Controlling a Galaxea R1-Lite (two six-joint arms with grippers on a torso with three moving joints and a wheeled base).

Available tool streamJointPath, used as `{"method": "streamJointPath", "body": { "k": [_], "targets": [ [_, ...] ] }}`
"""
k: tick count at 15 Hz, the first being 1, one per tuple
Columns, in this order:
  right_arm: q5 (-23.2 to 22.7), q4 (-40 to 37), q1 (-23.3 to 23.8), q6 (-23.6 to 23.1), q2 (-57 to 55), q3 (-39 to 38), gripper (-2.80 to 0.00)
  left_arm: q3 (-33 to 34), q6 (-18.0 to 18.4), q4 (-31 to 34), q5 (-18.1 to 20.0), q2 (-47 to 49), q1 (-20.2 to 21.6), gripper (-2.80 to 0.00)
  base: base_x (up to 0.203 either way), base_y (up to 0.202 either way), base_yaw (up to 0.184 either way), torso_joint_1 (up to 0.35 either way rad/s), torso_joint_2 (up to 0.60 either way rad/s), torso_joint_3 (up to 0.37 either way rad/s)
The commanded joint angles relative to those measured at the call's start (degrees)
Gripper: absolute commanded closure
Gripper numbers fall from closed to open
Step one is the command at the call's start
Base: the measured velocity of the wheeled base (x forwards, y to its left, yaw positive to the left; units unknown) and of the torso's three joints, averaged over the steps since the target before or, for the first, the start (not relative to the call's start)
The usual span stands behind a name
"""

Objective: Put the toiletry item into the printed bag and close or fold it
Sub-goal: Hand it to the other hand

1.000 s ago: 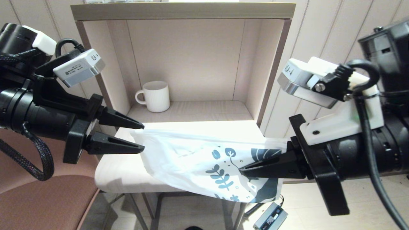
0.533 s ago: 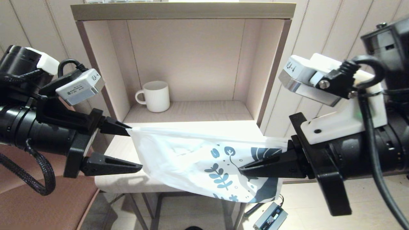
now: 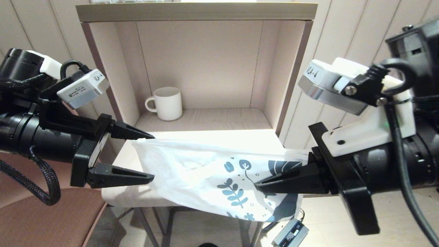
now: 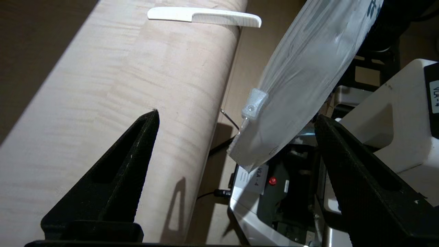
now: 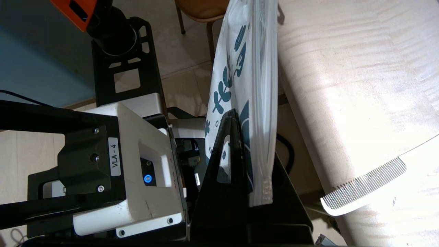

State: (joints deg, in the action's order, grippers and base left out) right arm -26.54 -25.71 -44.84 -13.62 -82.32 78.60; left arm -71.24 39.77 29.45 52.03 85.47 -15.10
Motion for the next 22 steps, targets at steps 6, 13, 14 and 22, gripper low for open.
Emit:
{"method": "streamJointPath", "body": {
  "k": [6, 13, 14, 22],
  "targets": [
    [-0.2, -0.1, -0.3, -0.1, -0.5, 1.0, 0.0, 0.0, 0.1, 0.3, 2.2, 1.2, -0.6, -2.8, 0.0, 0.0, 0.0, 0.0, 0.0, 0.0],
    [-0.2, -0.1, -0.2, 0.1, -0.4, 1.1, 0.0, 0.8, -4.3, 0.3, 8.3, 0.4, -0.8, -2.8, 0.0, 0.0, 0.0, 0.0, 0.0, 0.0],
    [-0.2, -0.1, -0.3, 0.1, -0.3, 1.0, 0.0, 1.0, -4.3, 0.3, 8.3, 0.6, -0.8, -2.8, 0.0, 0.0, 0.0, 0.0, 0.0, 0.0],
    [-0.2, 0.3, -0.4, 0.1, -0.6, 1.3, 0.0, -0.1, -4.3, -0.2, 8.5, 2.9, -0.8, -2.8, 0.0, 0.0, 0.0, 0.0, 0.0, 0.0]
  ]
}}
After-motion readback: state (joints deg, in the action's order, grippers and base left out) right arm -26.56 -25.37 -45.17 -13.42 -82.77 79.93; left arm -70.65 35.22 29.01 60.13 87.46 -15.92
